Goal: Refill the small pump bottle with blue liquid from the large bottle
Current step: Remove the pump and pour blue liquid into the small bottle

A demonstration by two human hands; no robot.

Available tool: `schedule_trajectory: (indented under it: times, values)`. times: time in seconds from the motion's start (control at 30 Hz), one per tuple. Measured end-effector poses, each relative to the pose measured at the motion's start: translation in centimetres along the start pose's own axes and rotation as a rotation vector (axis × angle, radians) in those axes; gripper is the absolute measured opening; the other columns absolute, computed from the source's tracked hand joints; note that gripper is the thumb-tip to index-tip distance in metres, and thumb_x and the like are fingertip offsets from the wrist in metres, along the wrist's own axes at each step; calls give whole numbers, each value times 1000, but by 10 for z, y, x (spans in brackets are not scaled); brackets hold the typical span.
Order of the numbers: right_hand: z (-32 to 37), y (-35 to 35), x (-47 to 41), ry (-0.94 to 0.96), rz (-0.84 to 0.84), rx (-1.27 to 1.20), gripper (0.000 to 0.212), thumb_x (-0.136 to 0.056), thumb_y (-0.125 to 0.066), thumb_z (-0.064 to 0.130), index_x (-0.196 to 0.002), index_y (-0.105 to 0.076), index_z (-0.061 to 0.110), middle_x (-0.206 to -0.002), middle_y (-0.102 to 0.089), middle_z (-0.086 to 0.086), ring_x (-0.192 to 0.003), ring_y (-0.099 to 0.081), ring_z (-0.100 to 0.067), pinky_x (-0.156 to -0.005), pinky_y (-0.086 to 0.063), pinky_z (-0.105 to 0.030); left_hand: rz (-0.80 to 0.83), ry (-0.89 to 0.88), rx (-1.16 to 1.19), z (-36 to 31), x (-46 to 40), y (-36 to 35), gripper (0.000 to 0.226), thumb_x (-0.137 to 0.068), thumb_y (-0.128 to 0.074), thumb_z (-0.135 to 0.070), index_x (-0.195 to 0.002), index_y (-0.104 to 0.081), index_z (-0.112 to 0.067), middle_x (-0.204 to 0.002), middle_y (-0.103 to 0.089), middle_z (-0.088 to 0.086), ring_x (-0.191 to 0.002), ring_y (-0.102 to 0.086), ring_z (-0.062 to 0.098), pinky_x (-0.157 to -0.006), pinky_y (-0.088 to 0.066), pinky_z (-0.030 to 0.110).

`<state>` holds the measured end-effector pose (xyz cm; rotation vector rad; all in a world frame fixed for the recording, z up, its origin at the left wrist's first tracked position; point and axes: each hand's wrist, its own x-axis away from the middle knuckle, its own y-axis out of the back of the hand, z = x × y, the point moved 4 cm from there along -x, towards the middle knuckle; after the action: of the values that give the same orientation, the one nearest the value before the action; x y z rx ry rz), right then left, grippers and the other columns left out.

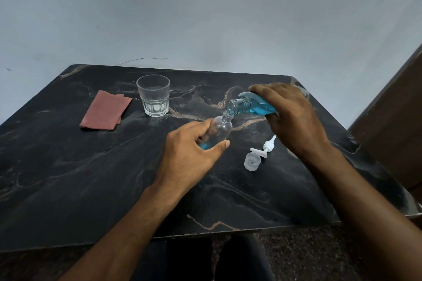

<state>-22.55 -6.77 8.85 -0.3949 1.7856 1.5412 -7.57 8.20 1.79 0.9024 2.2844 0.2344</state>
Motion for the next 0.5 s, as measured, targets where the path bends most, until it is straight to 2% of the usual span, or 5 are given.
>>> schedule_trajectory:
  times: [0.3,0.5]
  values:
    - [1,0,-1,22,-24,-1,50,-79,-74,-11,-125,-66,8,-118,-71,-7,-110,-64,-30,-97,-46,-44,-7,3,12,0,0,0,30,-76,-85,-39,-101,-79,-24,-82,-71,-5,-78,-65,15,-70,-52,28]
    - [0,-1,-1,17,-19,5,51,-79,-74,-10,-126,-66,9,-119,-71,-7,-111,-64,-31,-98,-47,-46,-9,12,16,0,0,0,31,-76,-88,-36,-105,-79,-27,-84,-71,-8,-80,-65,11,-72,-53,24]
